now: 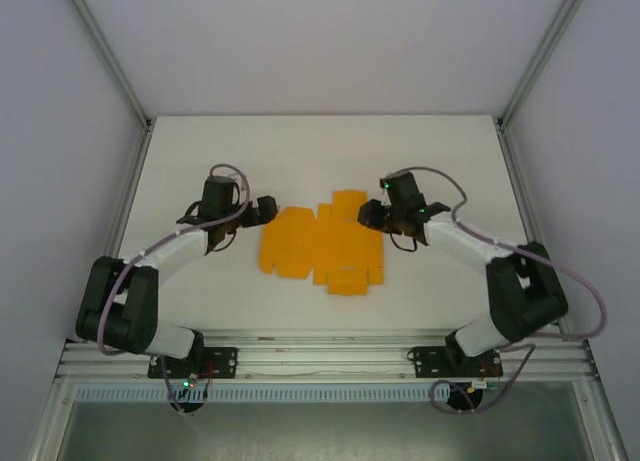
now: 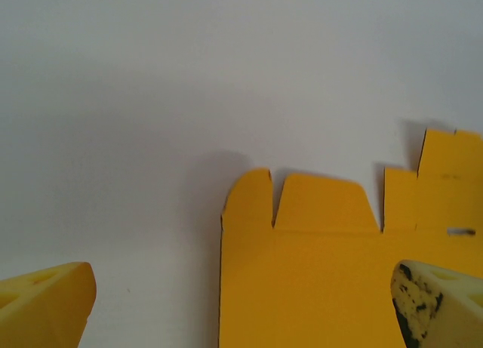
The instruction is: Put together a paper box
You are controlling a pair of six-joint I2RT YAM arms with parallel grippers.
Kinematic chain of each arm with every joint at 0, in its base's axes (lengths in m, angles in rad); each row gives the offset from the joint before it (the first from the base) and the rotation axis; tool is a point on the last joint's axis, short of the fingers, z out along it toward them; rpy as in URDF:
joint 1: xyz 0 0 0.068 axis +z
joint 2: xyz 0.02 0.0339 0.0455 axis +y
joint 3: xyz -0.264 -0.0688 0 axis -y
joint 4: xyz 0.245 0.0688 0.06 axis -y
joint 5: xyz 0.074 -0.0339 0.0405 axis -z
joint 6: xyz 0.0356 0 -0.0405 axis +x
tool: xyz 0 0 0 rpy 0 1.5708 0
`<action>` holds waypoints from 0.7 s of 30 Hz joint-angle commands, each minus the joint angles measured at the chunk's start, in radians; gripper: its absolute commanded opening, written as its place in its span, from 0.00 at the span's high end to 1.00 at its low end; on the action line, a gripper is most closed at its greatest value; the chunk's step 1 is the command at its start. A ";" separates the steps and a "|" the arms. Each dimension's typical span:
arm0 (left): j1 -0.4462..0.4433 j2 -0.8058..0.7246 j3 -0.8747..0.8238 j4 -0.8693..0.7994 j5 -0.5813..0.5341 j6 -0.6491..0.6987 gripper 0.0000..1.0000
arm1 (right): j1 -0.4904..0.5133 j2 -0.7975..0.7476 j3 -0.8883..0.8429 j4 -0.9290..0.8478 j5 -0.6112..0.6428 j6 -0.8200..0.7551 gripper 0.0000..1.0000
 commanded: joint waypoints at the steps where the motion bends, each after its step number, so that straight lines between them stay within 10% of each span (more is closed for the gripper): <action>1: -0.005 0.039 0.027 -0.061 0.088 -0.016 0.00 | -0.006 0.076 -0.002 -0.038 -0.013 0.042 0.71; 14: -0.036 0.144 -0.025 0.106 0.330 -0.057 0.01 | -0.009 0.210 -0.062 0.050 0.057 0.064 0.72; 21: -0.059 0.200 -0.019 0.166 0.417 -0.060 0.19 | -0.027 0.233 -0.082 0.094 0.044 0.093 0.72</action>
